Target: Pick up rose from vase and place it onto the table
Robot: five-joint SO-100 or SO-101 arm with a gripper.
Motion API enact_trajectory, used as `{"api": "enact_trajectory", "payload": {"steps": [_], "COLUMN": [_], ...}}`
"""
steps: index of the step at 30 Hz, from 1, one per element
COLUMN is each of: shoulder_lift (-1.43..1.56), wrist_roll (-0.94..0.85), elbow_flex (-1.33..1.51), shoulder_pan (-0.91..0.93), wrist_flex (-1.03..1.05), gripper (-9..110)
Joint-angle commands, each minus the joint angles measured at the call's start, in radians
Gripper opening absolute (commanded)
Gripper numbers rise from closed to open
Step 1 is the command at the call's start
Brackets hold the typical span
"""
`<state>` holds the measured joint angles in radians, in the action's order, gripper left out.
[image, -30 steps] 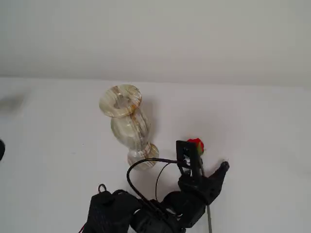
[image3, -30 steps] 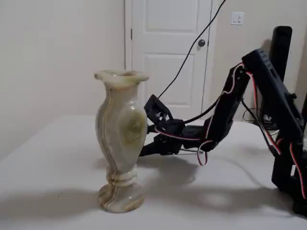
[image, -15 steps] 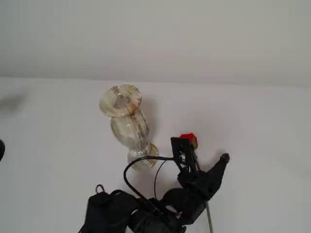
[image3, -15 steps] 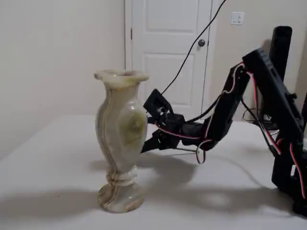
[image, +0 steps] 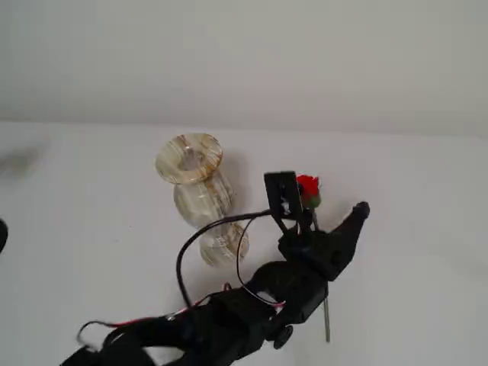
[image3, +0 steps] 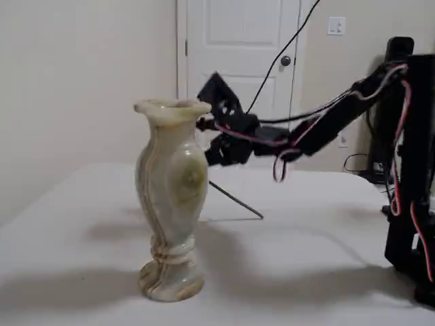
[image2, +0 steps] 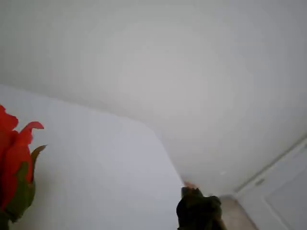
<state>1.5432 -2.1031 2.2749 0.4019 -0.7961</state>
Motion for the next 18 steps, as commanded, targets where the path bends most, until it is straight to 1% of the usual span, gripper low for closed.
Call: {"api": "enact_trajectory", "payload": {"steps": [1, 4, 6, 9, 11, 13, 18], "shoulder_lift": [0.169, 0.218, 0.281, 0.453, 0.538, 0.598, 0.617], "wrist_roll": [-0.014, 0.000, 0.025, 0.058, 0.110, 0.169, 0.272], "elbow_flex": [0.005, 0.015, 0.028, 0.035, 0.029, 0.005, -0.117], "shoulder_pan": [0.026, 0.032, 0.031, 0.020, 0.002, -0.018, -0.044], "wrist_flex": [0.104, 0.158, 0.242, 0.565, 0.730, 0.862, 1.078], "gripper": [49, 49, 49, 48, 48, 48, 47]}}
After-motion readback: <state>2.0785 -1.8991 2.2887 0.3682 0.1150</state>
